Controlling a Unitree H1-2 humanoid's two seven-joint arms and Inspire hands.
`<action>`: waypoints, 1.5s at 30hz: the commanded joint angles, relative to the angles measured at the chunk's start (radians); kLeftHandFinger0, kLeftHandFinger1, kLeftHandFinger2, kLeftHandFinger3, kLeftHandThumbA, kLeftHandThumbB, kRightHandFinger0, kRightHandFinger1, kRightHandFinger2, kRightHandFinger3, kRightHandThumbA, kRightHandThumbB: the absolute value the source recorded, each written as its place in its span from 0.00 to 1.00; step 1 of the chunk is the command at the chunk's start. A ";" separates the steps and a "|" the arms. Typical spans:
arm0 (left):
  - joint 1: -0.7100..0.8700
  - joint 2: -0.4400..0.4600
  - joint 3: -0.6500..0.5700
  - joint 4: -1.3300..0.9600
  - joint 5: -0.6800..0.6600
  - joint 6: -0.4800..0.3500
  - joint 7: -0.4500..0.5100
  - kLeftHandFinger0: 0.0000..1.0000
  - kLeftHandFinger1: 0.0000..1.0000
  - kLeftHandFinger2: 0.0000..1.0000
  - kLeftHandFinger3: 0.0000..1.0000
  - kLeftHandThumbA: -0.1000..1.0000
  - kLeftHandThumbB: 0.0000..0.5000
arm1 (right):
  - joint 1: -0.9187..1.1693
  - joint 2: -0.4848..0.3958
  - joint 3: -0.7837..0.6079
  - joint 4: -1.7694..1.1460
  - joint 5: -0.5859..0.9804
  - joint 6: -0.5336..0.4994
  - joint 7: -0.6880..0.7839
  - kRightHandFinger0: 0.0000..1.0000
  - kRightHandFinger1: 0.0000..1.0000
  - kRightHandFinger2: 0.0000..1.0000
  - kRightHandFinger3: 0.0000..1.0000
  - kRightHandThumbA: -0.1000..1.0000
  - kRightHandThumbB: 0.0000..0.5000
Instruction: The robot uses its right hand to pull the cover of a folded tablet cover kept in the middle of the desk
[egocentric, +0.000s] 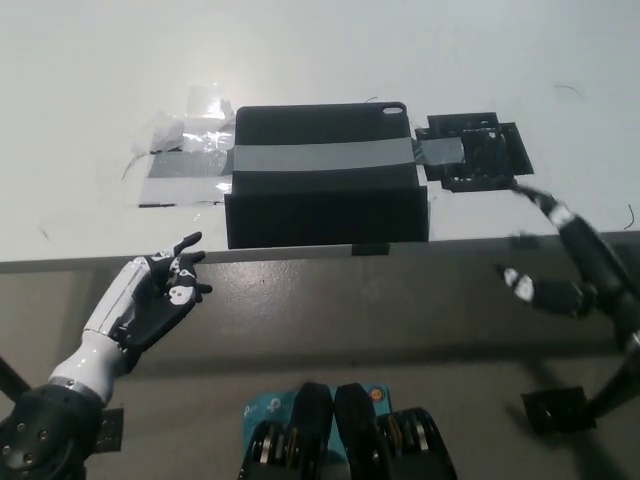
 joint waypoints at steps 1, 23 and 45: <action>0.001 0.015 0.010 -0.039 -0.013 0.000 -0.014 0.73 0.94 1.00 1.00 1.00 0.50 | -0.174 0.028 0.075 -0.022 -0.158 0.030 0.023 1.00 1.00 1.00 1.00 0.73 1.00; -0.004 0.011 0.012 -0.069 -0.006 0.028 -0.010 0.76 0.95 1.00 1.00 1.00 0.49 | -0.588 0.186 0.447 0.693 -0.393 -0.077 0.088 1.00 1.00 1.00 1.00 0.40 1.00; -0.037 0.015 0.017 -0.064 -0.005 0.043 -0.009 0.76 0.96 1.00 1.00 1.00 0.45 | -0.450 0.182 0.488 0.569 -0.389 -0.047 0.232 1.00 1.00 1.00 1.00 0.41 1.00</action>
